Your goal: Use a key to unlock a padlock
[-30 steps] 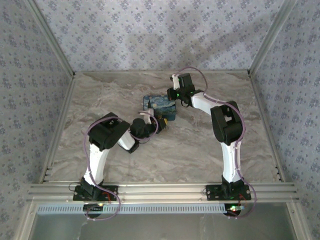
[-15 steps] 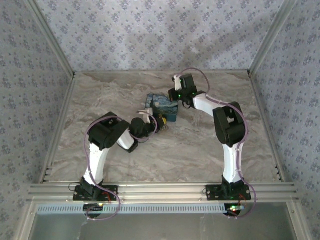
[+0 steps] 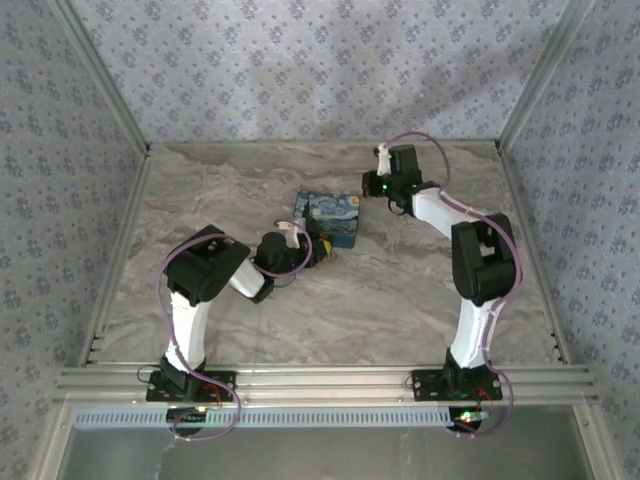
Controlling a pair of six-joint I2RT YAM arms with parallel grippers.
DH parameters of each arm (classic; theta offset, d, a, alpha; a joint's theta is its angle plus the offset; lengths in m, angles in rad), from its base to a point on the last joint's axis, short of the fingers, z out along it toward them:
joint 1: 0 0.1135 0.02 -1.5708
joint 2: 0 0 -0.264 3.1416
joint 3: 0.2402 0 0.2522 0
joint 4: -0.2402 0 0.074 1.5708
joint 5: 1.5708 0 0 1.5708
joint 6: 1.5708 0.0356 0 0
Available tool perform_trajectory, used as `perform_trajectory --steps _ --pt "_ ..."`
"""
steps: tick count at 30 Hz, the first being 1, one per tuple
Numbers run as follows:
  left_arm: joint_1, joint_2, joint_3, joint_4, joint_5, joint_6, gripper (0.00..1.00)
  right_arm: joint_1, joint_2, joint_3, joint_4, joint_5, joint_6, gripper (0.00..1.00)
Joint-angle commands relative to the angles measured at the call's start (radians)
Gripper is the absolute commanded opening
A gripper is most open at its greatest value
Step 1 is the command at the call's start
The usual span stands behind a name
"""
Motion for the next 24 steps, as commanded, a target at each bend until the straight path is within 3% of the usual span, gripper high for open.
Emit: perform_trajectory --steps 1,16,24 --pt "0.009 -0.026 0.013 -0.115 0.048 -0.043 0.00 -0.011 -0.133 -0.082 0.046 -0.049 0.073 0.00" --pt "0.036 -0.051 0.070 -0.158 0.164 -0.266 0.00 -0.032 -0.601 -0.698 0.373 -0.370 0.406 0.00" --pt "0.037 -0.051 0.096 -0.119 0.172 -0.334 0.00 -0.017 -0.718 -0.924 0.533 -0.365 0.514 0.00"
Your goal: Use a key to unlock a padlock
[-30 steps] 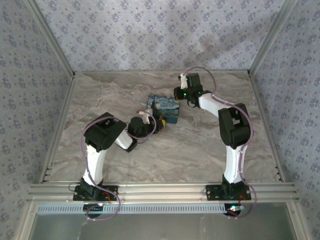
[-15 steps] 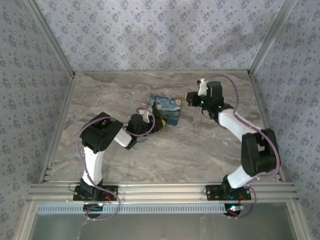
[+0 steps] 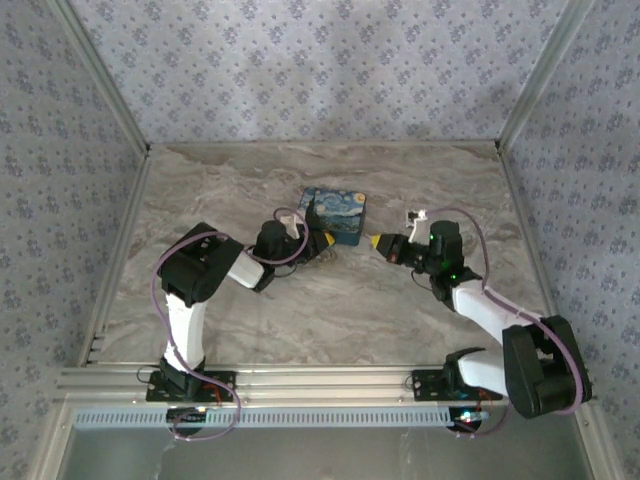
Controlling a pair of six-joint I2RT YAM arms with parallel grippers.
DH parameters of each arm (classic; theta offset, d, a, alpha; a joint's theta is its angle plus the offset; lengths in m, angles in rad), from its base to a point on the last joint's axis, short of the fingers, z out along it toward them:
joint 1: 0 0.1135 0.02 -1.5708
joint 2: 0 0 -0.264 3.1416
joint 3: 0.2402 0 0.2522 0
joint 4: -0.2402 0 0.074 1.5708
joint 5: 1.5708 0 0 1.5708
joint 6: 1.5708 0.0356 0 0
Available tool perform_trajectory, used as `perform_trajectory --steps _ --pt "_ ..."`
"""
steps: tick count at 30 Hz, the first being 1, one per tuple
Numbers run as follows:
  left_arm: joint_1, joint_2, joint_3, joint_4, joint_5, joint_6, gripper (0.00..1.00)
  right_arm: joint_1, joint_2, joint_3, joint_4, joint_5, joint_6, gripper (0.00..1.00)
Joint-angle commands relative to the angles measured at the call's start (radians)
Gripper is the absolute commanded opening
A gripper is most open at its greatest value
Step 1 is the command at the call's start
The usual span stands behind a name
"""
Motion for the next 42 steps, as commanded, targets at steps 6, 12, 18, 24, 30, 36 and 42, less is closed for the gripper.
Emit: perform_trajectory --steps 6,12,18,24,30,36,42 --pt "0.001 -0.011 0.031 0.028 0.038 -0.109 0.00 0.046 0.072 -0.061 0.228 0.014 0.108 0.00" --pt "0.001 -0.013 0.028 0.060 0.036 -0.137 0.00 0.066 0.232 -0.058 0.411 0.014 0.171 0.00" --pt "0.001 -0.011 0.034 0.068 0.041 -0.148 0.00 0.095 0.336 -0.043 0.489 0.028 0.202 0.00" --pt "-0.001 -0.012 0.034 0.079 0.039 -0.155 0.00 0.108 0.490 -0.036 0.662 0.022 0.303 0.00" --pt "-0.003 -0.008 0.032 0.085 0.037 -0.156 0.00 0.148 0.583 -0.003 0.725 0.039 0.346 0.00" --pt "-0.004 0.002 0.037 0.101 0.035 -0.163 0.00 0.159 0.636 0.032 0.750 0.046 0.380 0.00" --pt "-0.006 0.007 0.038 0.112 0.035 -0.170 0.00 0.160 0.666 0.047 0.755 0.051 0.395 0.00"
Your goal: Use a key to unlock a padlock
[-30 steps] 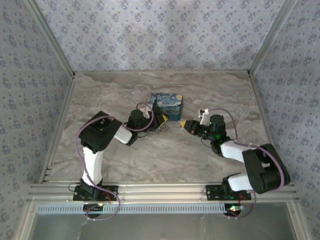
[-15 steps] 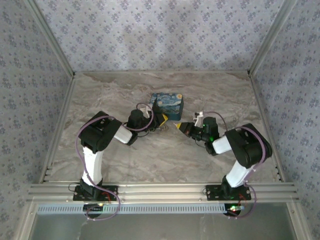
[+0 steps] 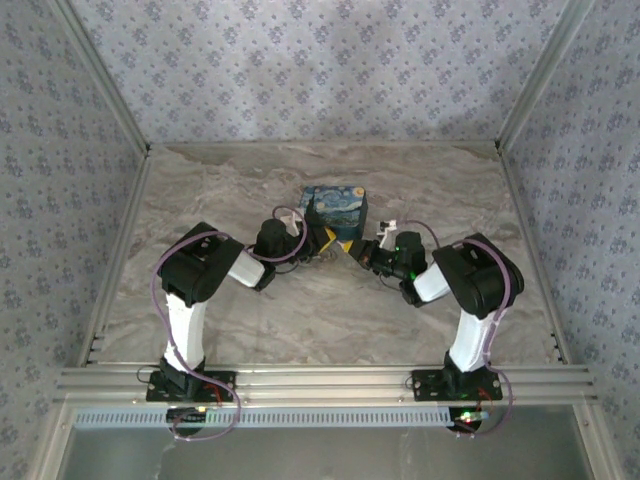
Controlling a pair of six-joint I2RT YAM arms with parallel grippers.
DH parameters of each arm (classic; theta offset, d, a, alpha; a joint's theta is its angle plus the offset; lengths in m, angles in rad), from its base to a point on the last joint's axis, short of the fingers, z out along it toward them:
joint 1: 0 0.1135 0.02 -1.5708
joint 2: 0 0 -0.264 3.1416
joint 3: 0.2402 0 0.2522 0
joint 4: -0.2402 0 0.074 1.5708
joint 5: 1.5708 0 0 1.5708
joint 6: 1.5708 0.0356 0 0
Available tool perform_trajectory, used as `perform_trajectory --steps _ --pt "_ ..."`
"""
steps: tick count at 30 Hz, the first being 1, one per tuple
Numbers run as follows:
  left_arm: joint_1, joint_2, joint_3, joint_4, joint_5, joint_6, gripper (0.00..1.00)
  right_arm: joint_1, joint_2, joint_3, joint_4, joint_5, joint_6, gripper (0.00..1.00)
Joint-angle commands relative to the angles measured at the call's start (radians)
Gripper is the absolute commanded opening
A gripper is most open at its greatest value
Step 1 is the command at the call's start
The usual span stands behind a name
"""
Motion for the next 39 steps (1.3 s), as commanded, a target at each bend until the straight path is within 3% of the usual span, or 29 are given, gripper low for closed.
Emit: perform_trajectory --steps 1,39 --pt "-0.003 0.008 0.025 0.076 0.032 -0.015 0.00 0.005 0.022 0.023 0.036 0.011 0.020 0.00" --pt "-0.019 0.043 0.021 0.151 -0.003 -0.044 0.00 0.016 0.090 0.028 0.170 0.012 0.121 0.00"
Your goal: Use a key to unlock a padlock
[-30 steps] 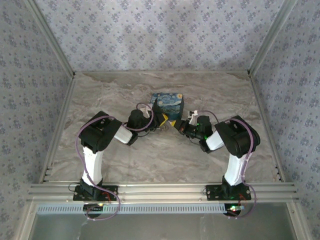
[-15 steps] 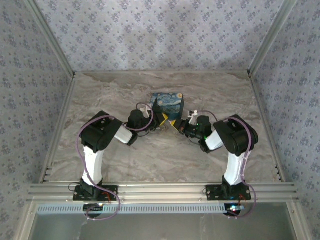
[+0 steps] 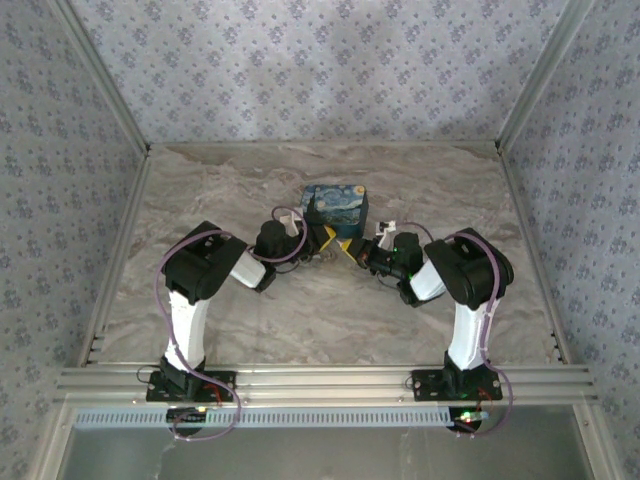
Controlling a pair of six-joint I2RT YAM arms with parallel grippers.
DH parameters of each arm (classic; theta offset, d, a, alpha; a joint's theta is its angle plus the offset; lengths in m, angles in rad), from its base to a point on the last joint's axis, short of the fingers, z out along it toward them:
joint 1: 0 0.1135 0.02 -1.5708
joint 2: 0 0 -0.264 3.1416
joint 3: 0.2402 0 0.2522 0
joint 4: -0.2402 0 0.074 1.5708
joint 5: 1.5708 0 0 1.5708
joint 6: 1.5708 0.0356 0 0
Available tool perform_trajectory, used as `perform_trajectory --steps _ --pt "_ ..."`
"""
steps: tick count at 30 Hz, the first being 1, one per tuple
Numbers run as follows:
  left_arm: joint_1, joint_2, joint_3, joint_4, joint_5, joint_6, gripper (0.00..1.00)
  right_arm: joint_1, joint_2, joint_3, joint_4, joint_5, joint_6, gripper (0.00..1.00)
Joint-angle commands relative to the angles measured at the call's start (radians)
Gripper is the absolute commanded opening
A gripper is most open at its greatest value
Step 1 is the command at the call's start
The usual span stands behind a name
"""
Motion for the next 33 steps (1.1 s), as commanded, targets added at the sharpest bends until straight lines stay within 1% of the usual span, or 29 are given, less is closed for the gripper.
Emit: perform_trajectory --steps 1,11,20,23,27,33 --pt "-0.018 0.009 0.019 0.069 0.017 -0.011 0.00 0.011 0.009 0.007 0.068 0.008 0.013 0.00" --pt "-0.018 0.016 0.026 0.079 0.010 -0.017 0.00 0.012 0.012 -0.018 0.095 0.024 0.020 0.00" --pt "-0.025 0.028 0.032 0.103 0.014 -0.033 0.00 0.011 0.020 -0.003 0.089 0.033 0.023 0.00" --pt "-0.031 0.036 0.038 0.120 0.011 -0.045 0.00 0.010 0.027 0.002 0.091 0.044 0.039 0.00" --pt "-0.043 0.045 0.046 0.139 0.007 -0.052 0.00 0.012 0.045 0.008 0.104 0.066 0.101 0.00" --pt "-0.057 0.054 0.057 0.153 0.010 -0.055 0.00 0.020 0.028 0.013 0.104 0.089 0.134 0.00"
